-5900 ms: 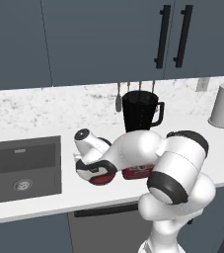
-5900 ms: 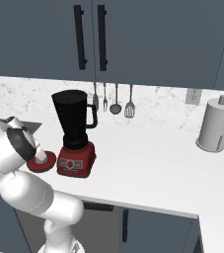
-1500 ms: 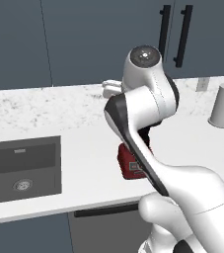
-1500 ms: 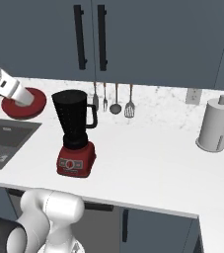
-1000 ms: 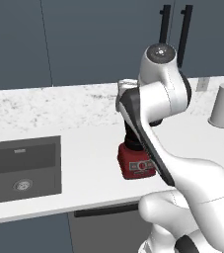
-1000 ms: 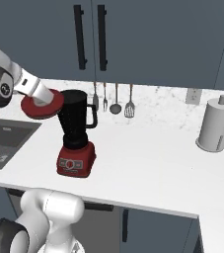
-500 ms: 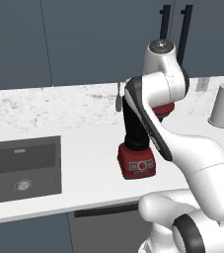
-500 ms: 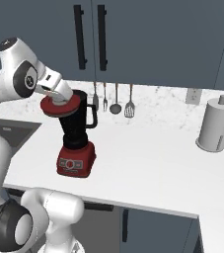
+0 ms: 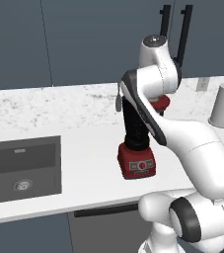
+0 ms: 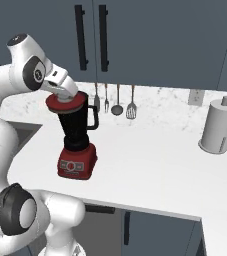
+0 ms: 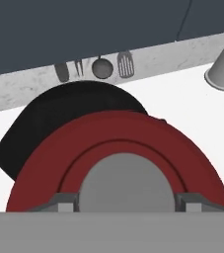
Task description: Close the lid blender by securely placing the lid on top.
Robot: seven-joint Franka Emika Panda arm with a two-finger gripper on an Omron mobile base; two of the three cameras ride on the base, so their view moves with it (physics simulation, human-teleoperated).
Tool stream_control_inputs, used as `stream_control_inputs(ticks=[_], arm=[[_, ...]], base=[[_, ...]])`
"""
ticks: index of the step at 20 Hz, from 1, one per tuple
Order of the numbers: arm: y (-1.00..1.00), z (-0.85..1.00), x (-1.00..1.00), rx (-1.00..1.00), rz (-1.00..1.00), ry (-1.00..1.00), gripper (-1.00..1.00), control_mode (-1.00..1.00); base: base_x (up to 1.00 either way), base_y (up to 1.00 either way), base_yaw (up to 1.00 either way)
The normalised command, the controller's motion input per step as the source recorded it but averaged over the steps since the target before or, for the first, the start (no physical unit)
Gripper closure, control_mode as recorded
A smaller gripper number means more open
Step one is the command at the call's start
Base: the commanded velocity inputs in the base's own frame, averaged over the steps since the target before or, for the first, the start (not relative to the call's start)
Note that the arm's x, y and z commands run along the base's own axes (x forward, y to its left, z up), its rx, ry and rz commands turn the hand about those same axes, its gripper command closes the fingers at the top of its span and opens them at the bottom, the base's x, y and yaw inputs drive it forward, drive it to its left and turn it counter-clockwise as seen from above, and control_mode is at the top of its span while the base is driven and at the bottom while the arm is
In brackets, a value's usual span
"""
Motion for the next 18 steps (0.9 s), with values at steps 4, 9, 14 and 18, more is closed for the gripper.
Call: stream_control_inputs(ticks=[4,9,14,18], arm=[[0.0,0.0,0.37,0.0,0.0,0.0,1.0,-1.0],[0.0,0.0,0.41,0.0,0.0,0.0,1.0,-1.0],[0.0,0.0,0.39,0.0,0.0,0.0,1.0,-1.0],[0.0,0.0,0.32,0.0,0.0,0.0,1.0,-1.0]], base=[[0.0,0.0,0.0],[0.0,0.0,0.0],[0.0,0.0,0.0],[0.0,0.0,0.0]])
